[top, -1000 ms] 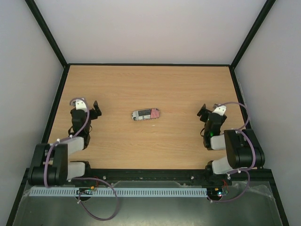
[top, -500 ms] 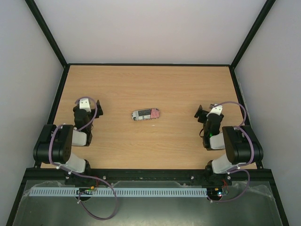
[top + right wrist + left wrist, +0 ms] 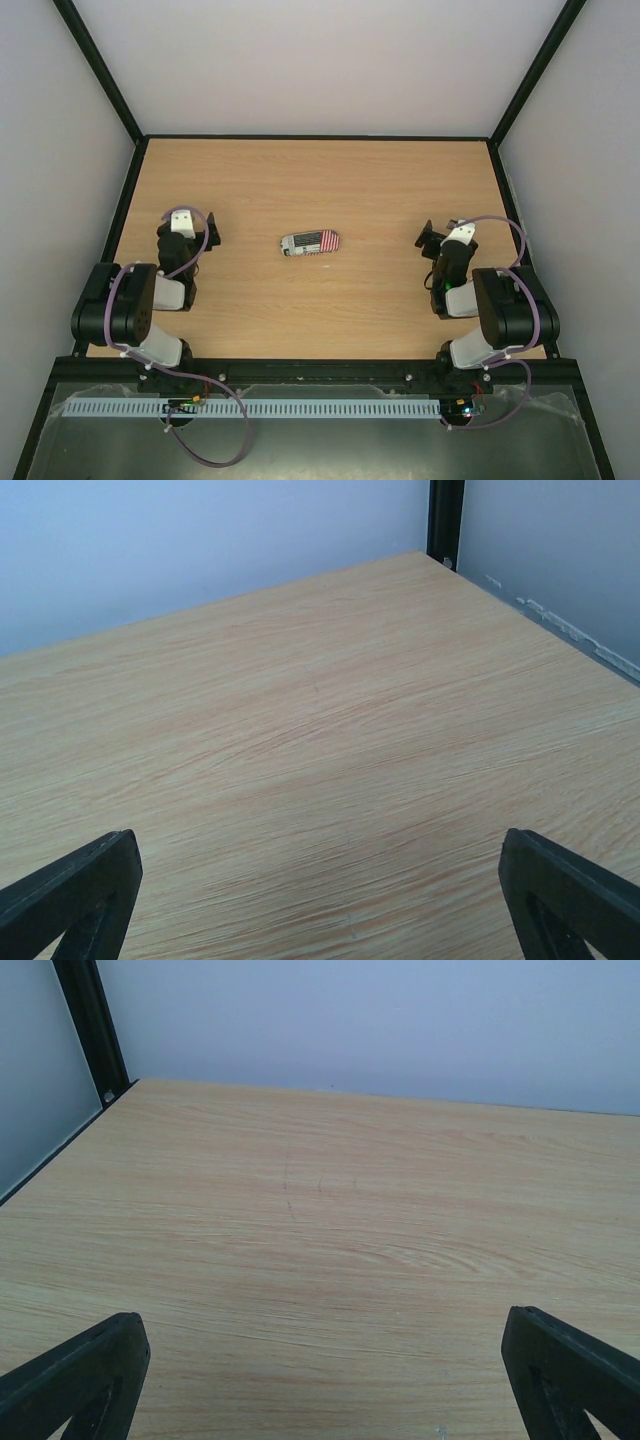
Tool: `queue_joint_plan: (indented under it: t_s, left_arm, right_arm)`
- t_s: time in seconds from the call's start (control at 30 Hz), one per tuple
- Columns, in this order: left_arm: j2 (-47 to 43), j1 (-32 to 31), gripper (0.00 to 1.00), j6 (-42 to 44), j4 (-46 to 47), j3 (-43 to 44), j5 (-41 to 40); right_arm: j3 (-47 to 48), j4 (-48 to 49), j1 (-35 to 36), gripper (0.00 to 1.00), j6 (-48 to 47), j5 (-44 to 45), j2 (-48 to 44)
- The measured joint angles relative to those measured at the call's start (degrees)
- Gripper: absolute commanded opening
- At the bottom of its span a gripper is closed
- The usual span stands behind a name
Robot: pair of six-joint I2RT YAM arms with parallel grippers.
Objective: Organize the sunglasses
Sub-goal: Reset both arms
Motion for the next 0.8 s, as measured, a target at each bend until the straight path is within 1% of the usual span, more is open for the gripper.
queue_joint_plan:
  t_s: [0.8]
  left_arm:
    - [0.0,0.0,0.99,0.2,0.5,0.0,0.2]
  right_arm:
    - [0.0,-0.2,0.3,0.99,0.0,0.4,0.0]
